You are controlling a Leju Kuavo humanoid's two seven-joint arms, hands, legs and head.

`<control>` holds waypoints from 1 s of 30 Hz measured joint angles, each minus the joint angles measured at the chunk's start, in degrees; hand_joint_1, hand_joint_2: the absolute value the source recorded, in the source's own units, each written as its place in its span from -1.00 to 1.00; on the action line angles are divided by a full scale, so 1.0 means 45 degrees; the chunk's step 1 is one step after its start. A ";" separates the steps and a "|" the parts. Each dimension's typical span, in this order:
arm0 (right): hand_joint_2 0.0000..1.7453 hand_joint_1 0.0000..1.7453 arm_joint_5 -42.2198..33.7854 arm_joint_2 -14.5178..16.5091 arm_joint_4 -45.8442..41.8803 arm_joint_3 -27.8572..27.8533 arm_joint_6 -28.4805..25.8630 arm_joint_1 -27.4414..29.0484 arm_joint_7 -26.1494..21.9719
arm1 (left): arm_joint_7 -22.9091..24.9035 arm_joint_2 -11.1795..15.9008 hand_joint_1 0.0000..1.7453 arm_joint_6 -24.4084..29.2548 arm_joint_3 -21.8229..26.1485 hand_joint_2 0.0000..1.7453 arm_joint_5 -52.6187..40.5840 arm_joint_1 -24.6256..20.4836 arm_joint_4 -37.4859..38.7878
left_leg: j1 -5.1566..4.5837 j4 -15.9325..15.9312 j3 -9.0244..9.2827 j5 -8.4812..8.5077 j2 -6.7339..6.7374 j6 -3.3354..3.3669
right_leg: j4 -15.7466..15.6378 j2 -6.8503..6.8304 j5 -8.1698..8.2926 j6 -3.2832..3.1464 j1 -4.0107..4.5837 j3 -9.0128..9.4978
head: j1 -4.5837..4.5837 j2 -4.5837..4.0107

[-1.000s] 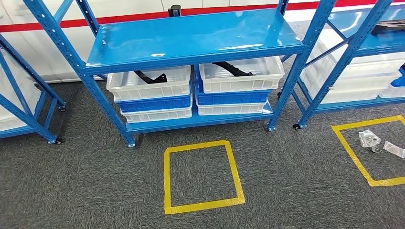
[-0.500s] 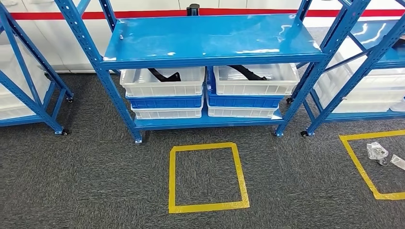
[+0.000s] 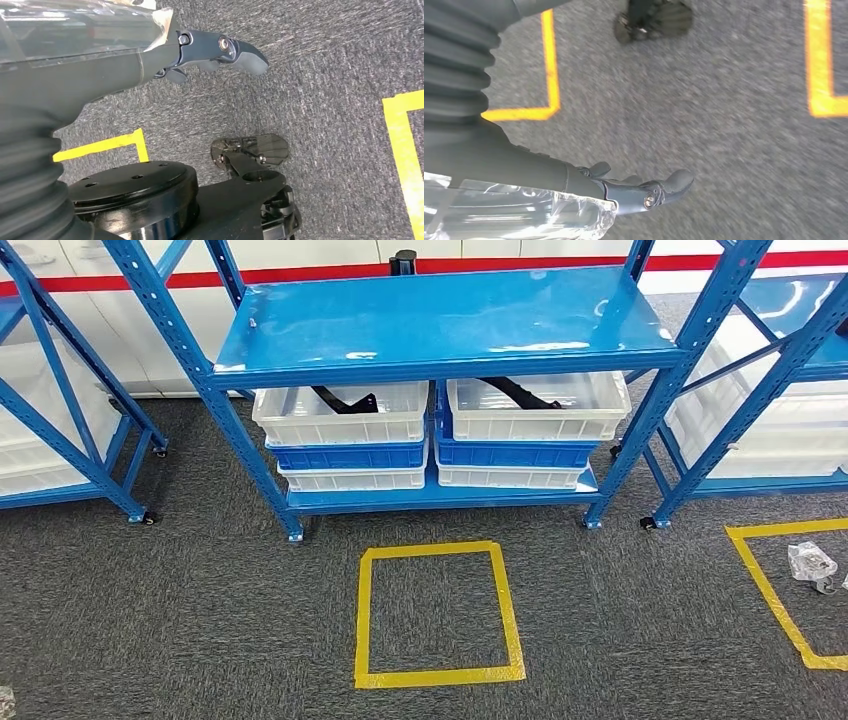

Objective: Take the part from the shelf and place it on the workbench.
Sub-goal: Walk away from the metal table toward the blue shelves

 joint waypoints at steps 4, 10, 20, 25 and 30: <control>1.00 -1.00 0.0407 0.0363 0.0165 0.0046 0.0003 0.0072 0.0448 | 0.0132 -0.0007 -1.00 0.0092 0.0005 1.00 0.0006 -0.0002 0.0000 | 0.0047 -0.0056 0.0006 0.0002 0.0003 -0.0412 | 0.0013 -0.0001 -0.0008 -0.0062 0.0049 -0.0018 | 0.0001 0.0000; 1.00 -1.00 0.0693 0.0659 0.0215 0.0289 0.0074 0.0056 0.0688 | 0.0220 -0.0049 -1.00 0.0194 0.0045 0.50 0.0076 -0.0001 0.0000 | 0.0026 -0.0067 0.0001 -0.0015 0.0006 -0.0599 | 0.0014 -0.0001 -0.0019 -0.0079 0.0042 -0.0019 | 0.0010 0.0000; 1.00 -1.00 0.0581 0.0769 0.0146 0.0699 0.0378 -0.0044 0.0409 | 0.0922 0.0059 -1.00 -0.0514 0.0370 1.00 -0.0039 0.0102 0.0000 | -0.0080 -0.0039 -0.0002 -0.0024 0.0006 -0.0583 | 0.0006 -0.0001 -0.0015 -0.0072 -0.0051 -0.0004 | 0.0011 0.0000; 1.00 -1.00 -0.0582 0.0640 -0.0124 0.1548 0.0887 0.0246 0.0585 | 0.1242 0.0174 -1.00 -0.1132 0.1322 1.00 -0.0800 0.0565 -0.0139 | -0.0084 -0.0035 -0.0011 -0.0028 0.0014 -0.0577 | 0.0003 -0.0003 -0.0016 -0.0071 -0.0066 -0.0014 | 0.0008 0.0000; 0.50 -1.00 -0.1931 0.0438 -0.0477 0.2463 0.1451 0.0668 0.0921 | 0.1570 0.0233 -1.00 -0.1821 0.2403 1.00 -0.1689 0.0934 -0.0458 | -0.0084 -0.0038 -0.0016 -0.0036 0.0012 -0.0569 | 0.0003 -0.0004 -0.0017 -0.0071 -0.0076 -0.0012 | 0.0010 0.0000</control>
